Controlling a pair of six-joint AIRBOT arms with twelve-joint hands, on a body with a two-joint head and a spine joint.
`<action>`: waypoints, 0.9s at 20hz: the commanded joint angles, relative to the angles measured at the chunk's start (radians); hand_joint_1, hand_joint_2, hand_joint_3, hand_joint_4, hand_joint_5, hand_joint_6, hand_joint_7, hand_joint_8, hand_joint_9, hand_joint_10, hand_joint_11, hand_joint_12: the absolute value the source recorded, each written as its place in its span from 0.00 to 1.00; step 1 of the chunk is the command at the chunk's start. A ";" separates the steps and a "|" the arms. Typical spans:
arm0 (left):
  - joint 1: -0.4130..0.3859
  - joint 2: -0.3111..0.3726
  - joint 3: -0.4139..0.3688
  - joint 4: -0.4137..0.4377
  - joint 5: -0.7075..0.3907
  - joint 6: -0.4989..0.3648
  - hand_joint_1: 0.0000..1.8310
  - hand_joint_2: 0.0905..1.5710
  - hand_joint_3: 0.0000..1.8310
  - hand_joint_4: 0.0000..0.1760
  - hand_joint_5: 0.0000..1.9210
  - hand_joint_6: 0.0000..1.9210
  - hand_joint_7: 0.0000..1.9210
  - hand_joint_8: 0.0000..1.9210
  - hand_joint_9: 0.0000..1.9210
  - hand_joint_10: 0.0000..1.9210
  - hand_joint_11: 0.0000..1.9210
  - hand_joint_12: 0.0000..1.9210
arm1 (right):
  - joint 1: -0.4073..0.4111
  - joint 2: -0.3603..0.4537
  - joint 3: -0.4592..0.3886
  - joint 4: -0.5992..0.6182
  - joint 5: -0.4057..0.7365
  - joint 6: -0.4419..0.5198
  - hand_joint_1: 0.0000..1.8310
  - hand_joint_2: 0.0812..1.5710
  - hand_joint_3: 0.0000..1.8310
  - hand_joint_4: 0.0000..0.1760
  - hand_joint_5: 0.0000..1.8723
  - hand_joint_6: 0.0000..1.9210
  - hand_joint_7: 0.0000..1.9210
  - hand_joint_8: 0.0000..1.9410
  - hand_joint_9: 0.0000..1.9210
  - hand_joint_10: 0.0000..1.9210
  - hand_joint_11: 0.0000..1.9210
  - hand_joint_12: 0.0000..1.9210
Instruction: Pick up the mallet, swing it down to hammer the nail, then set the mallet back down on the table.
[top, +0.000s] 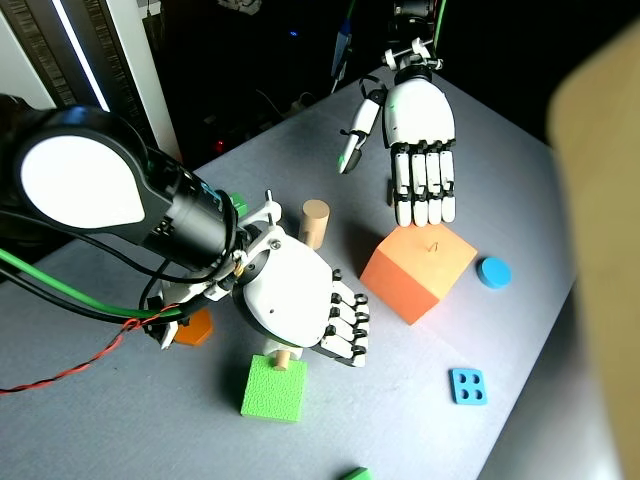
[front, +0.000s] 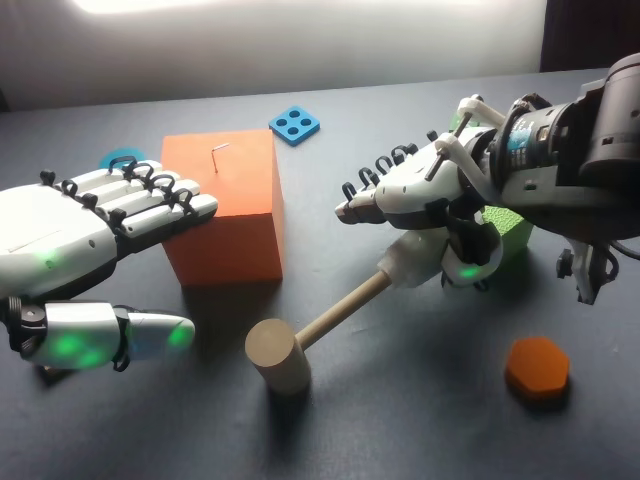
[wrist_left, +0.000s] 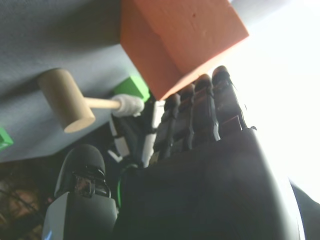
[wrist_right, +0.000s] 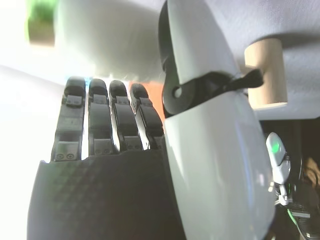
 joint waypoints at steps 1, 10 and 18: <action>-0.004 0.001 0.006 -0.024 -0.111 -0.003 0.00 0.76 0.00 0.00 0.00 0.00 0.00 0.00 0.00 0.00 0.00 0.00 | 0.000 0.002 0.004 -0.026 0.065 -0.001 0.74 0.60 0.00 0.00 0.00 0.00 0.00 0.00 0.00 0.00 0.00 0.06; 0.002 -0.013 0.012 -0.044 -0.099 -0.003 0.00 0.76 0.00 0.00 0.00 0.00 0.00 0.00 0.00 0.00 0.00 0.00 | -0.025 -0.029 0.032 -0.026 0.097 -0.003 0.76 0.61 0.00 0.00 0.02 0.00 0.00 0.00 0.00 0.00 0.00 0.08; 0.008 -0.017 0.011 -0.044 -0.086 -0.015 0.00 0.75 0.00 0.00 0.00 0.00 0.00 0.00 0.00 0.00 0.00 0.00 | -0.051 -0.051 0.067 -0.026 0.117 -0.006 0.79 0.63 0.00 0.00 0.06 0.00 0.04 0.00 0.03 0.00 0.00 0.18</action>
